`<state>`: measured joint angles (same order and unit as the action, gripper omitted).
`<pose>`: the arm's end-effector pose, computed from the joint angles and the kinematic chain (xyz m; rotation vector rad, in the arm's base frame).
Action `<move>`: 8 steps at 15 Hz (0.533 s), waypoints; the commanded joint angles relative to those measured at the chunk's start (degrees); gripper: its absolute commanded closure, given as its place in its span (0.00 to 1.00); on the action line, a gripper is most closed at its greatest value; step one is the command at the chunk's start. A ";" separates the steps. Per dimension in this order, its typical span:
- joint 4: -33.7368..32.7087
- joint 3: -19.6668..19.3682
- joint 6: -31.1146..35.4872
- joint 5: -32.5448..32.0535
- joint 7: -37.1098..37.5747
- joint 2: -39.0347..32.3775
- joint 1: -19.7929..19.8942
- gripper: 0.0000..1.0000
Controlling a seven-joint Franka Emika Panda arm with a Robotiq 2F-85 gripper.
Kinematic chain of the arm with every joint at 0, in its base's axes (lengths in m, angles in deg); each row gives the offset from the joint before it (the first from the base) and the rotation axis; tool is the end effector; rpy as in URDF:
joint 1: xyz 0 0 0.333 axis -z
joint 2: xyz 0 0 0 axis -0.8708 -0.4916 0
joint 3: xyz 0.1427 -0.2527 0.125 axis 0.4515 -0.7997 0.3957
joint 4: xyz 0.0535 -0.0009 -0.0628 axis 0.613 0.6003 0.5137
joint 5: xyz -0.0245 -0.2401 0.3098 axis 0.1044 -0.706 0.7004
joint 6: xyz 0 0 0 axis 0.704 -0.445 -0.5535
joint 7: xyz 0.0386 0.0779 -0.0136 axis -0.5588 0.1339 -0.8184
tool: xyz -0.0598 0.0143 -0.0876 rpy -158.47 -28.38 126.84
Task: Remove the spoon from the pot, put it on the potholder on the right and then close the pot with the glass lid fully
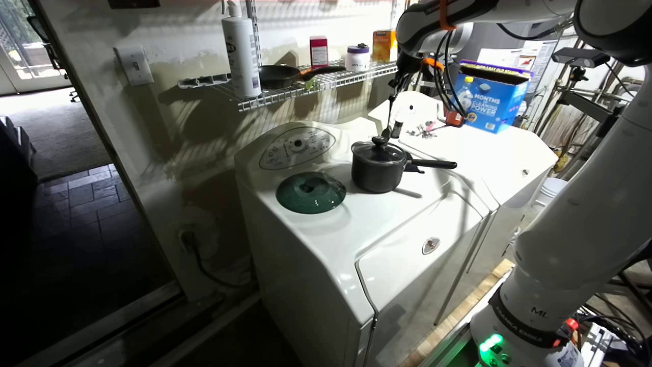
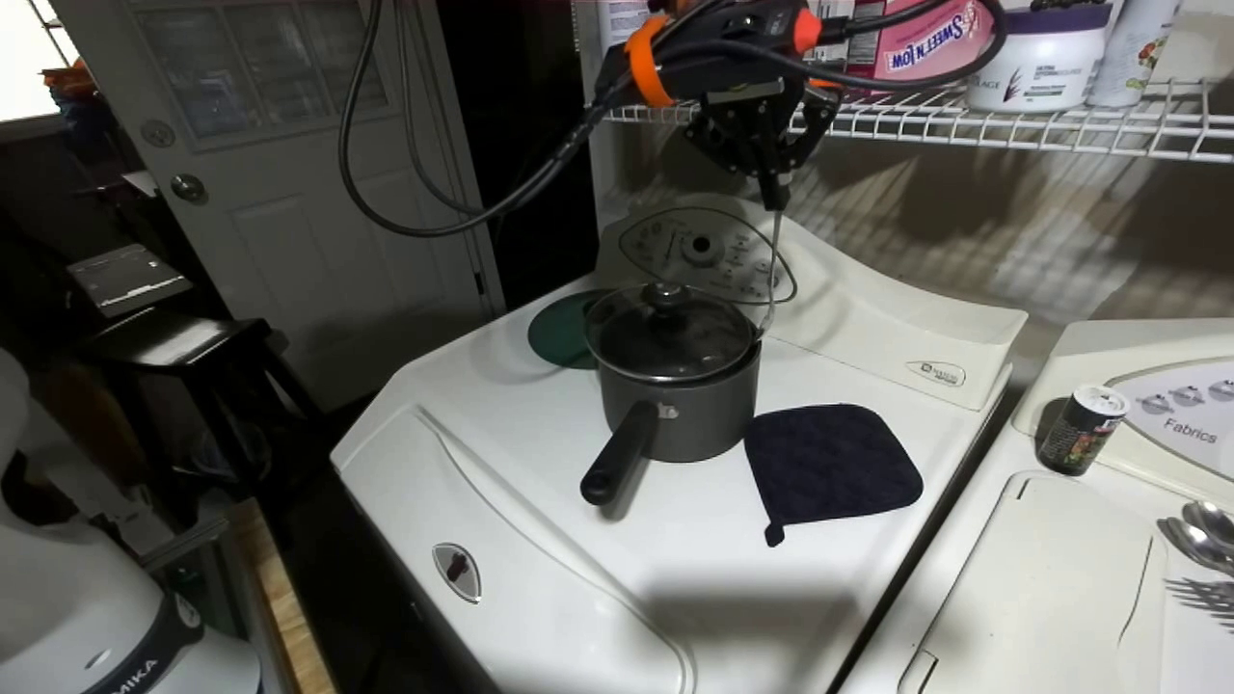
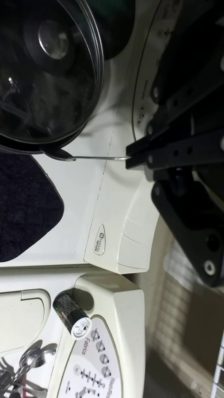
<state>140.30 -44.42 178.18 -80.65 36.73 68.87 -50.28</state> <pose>0.5447 -0.2064 0.5297 2.9136 0.3205 0.5777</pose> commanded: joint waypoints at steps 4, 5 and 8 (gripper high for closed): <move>-0.67 -1.39 -0.43 1.39 5.11 1.45 0.28 0.99; -0.81 -1.68 -0.67 1.72 6.05 1.51 0.36 0.99; -1.01 -2.69 -1.16 3.33 8.63 1.82 0.70 0.99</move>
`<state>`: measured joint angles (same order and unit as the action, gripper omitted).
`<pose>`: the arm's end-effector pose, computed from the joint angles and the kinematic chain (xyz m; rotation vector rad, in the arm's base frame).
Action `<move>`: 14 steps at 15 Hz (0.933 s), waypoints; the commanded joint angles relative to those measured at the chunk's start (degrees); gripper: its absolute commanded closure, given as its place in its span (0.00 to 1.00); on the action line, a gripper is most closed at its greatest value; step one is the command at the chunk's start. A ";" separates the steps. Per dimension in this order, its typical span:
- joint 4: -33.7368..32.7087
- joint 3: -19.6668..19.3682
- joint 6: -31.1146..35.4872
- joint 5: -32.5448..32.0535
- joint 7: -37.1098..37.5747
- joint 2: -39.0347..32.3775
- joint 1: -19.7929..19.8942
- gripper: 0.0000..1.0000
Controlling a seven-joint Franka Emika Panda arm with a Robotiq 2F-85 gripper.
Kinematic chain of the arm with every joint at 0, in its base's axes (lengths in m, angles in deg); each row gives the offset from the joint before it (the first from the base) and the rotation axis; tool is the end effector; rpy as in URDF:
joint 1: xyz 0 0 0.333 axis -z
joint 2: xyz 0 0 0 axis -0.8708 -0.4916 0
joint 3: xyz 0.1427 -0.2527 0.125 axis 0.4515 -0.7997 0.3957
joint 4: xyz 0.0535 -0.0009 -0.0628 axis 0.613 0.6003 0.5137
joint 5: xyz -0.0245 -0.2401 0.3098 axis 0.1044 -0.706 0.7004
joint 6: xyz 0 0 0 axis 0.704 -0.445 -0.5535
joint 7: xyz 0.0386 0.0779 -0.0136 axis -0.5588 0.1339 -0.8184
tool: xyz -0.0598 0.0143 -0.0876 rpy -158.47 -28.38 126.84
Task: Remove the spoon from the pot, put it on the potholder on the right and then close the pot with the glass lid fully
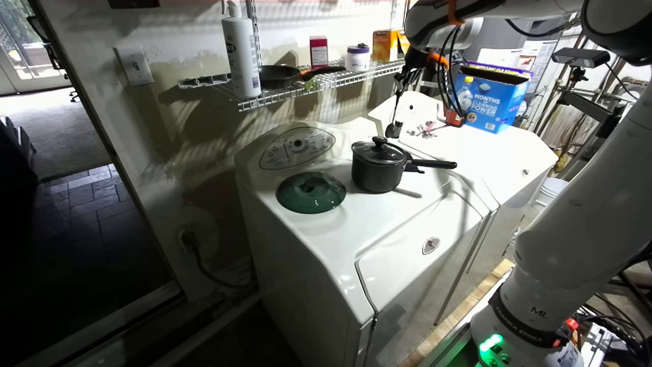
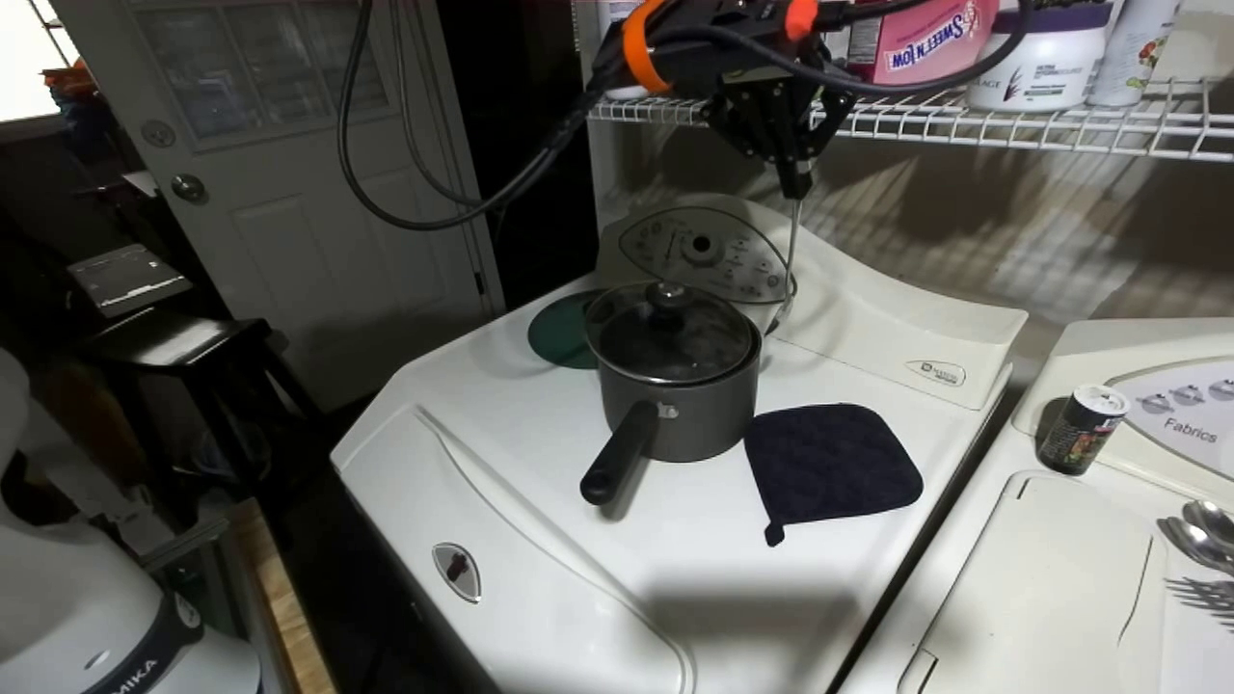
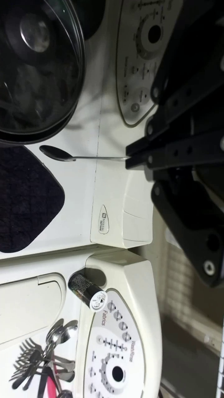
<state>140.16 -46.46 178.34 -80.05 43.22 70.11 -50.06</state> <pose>0.5322 -0.2272 0.5434 2.9358 0.0878 0.6329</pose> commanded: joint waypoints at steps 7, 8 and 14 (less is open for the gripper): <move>-1.98 -4.17 -4.14 13.09 5.58 -1.14 2.63 0.99; -2.12 -4.66 -4.79 14.58 6.08 -1.54 3.03 0.99; -5.82 -6.50 -9.04 22.57 8.33 -7.60 5.95 0.99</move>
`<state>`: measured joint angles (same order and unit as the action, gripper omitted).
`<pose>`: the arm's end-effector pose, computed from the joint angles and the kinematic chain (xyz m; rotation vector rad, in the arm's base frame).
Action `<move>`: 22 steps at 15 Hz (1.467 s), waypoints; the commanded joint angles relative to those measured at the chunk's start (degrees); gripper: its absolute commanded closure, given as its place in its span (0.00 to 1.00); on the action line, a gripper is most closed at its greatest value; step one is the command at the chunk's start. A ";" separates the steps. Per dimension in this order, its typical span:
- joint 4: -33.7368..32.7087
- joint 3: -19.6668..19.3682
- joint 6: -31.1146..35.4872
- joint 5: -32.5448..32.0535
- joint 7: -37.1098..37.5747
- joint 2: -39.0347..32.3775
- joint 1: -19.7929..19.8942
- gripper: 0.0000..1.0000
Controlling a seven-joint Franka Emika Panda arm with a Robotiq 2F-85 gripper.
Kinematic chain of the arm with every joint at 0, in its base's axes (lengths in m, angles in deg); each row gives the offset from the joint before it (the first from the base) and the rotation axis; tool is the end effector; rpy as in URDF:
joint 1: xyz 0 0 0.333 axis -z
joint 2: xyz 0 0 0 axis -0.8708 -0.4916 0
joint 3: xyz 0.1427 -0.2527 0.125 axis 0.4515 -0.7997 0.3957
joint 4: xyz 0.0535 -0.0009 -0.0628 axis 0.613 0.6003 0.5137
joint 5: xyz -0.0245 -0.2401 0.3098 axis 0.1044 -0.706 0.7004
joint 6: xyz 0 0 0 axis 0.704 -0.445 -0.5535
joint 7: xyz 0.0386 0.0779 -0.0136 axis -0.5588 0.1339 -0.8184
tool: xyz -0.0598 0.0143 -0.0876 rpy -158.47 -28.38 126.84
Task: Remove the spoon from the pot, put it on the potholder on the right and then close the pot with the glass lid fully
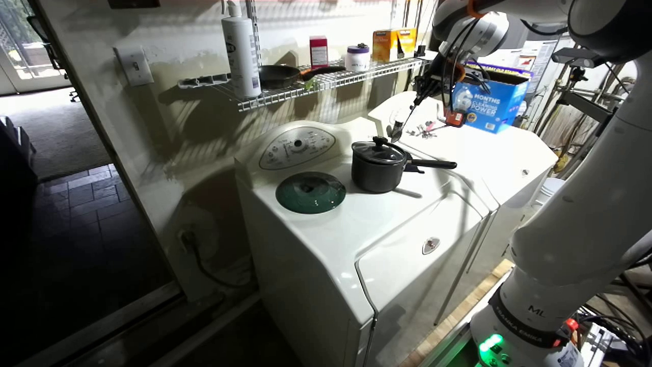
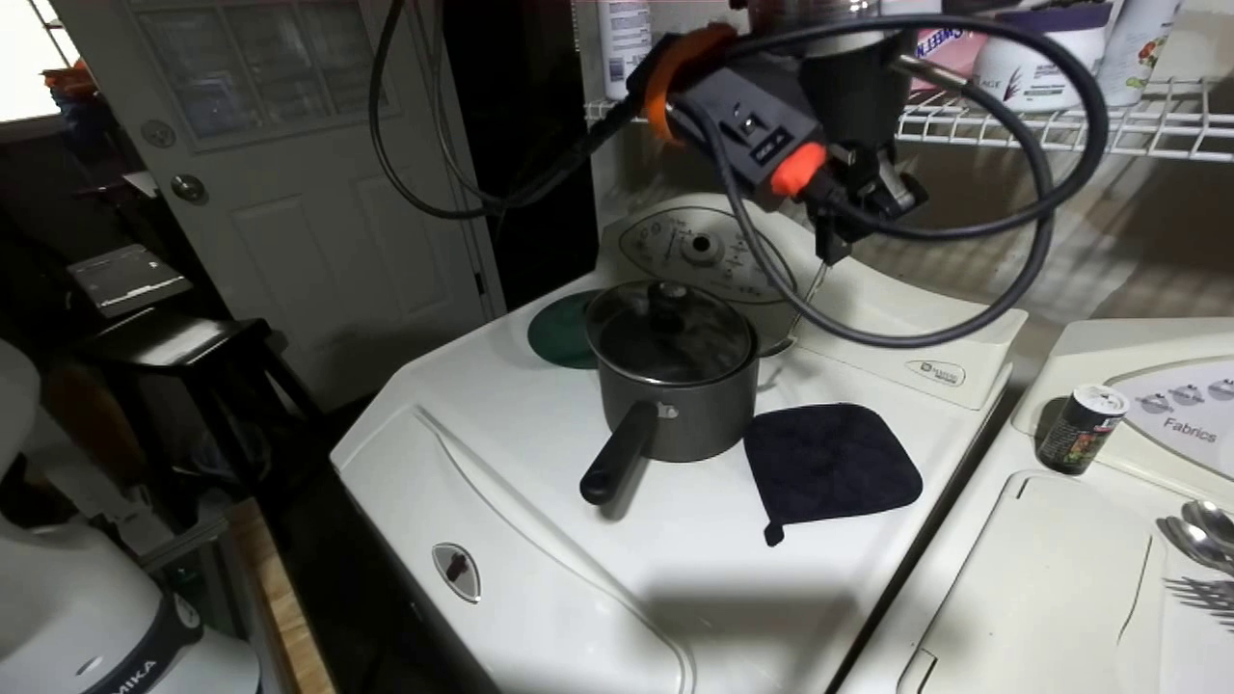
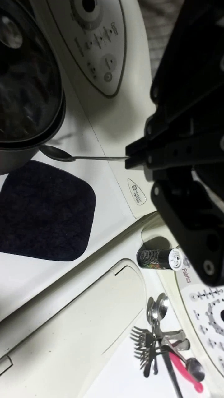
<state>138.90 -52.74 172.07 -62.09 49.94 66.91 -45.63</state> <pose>0.4928 -0.3160 0.5113 -2.8747 0.5830 -0.6117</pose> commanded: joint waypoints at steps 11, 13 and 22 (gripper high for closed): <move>-13.02 2.07 -3.77 10.13 7.21 -14.00 5.54 0.99; -14.79 2.82 -5.14 9.86 6.98 -15.82 6.16 0.99; -21.80 4.98 -9.93 6.41 7.82 -22.78 8.41 0.99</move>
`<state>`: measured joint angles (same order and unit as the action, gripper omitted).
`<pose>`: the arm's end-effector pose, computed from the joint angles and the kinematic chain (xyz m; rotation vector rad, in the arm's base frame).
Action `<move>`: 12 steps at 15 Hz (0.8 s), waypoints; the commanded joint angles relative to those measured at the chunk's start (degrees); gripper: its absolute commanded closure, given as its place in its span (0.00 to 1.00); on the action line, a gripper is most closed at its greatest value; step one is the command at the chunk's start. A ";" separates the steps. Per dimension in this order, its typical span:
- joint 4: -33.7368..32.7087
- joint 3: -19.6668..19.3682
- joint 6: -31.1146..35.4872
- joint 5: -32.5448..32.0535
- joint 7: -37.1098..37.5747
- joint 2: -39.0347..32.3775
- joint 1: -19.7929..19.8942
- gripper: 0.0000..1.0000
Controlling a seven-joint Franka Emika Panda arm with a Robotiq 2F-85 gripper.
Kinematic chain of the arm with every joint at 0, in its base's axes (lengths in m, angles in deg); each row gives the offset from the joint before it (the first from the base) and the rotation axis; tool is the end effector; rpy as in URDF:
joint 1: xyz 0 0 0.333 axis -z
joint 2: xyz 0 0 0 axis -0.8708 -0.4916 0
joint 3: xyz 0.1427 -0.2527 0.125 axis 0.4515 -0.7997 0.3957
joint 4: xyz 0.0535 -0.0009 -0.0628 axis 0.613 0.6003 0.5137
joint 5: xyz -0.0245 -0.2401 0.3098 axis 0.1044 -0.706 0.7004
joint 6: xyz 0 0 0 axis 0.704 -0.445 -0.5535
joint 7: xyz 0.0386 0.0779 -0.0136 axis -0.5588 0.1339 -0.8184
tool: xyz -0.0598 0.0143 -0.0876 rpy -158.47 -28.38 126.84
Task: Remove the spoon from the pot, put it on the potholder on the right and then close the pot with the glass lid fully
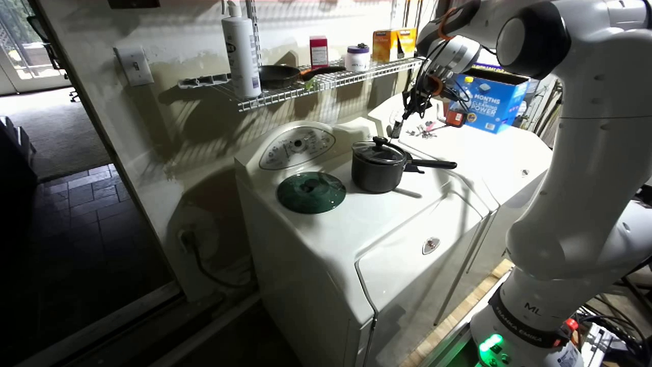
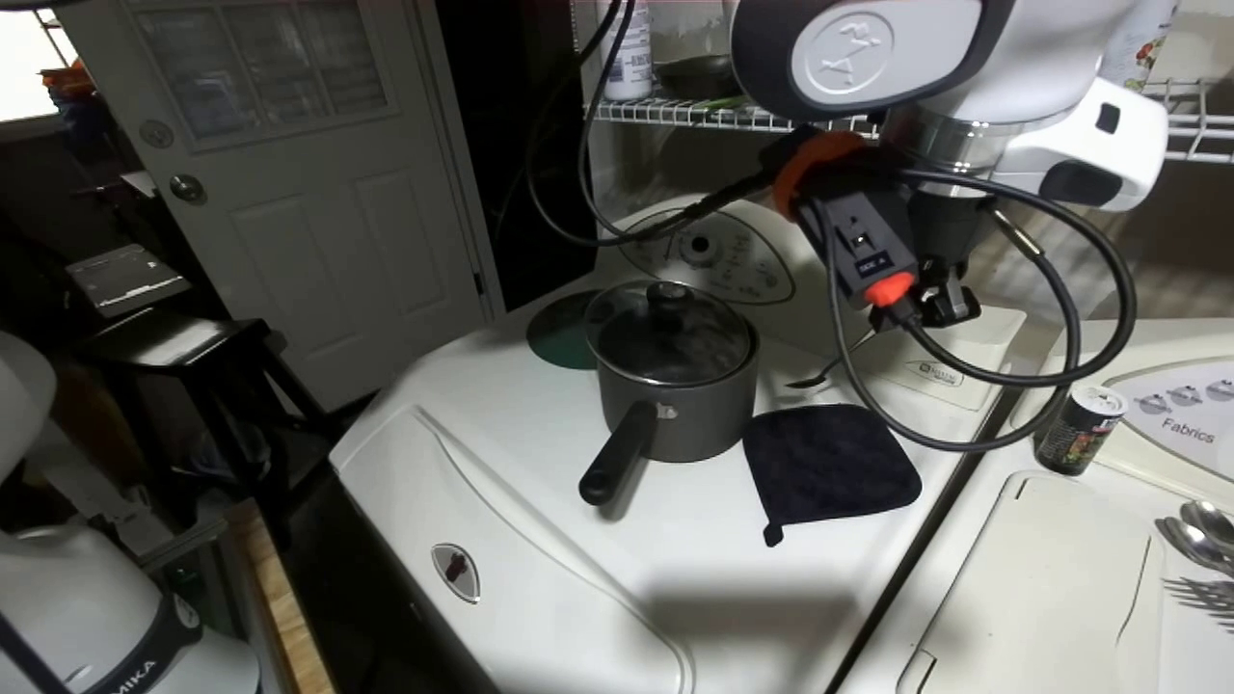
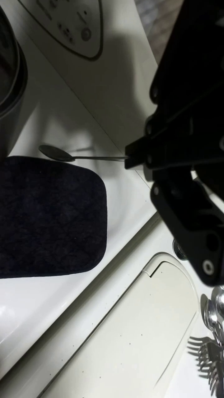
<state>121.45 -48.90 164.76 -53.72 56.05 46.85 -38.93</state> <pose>0.5638 -0.3657 0.4365 -2.7206 0.8218 -0.4160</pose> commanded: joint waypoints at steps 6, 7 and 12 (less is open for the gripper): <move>-6.91 1.59 -4.56 -3.70 1.44 -5.64 2.99 0.99; -7.21 1.77 -5.34 -3.75 1.35 -5.94 3.27 0.99; -9.12 3.06 -9.82 -2.63 0.65 -7.98 4.97 0.99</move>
<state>116.15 -47.47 158.65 -56.16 56.06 41.20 -35.90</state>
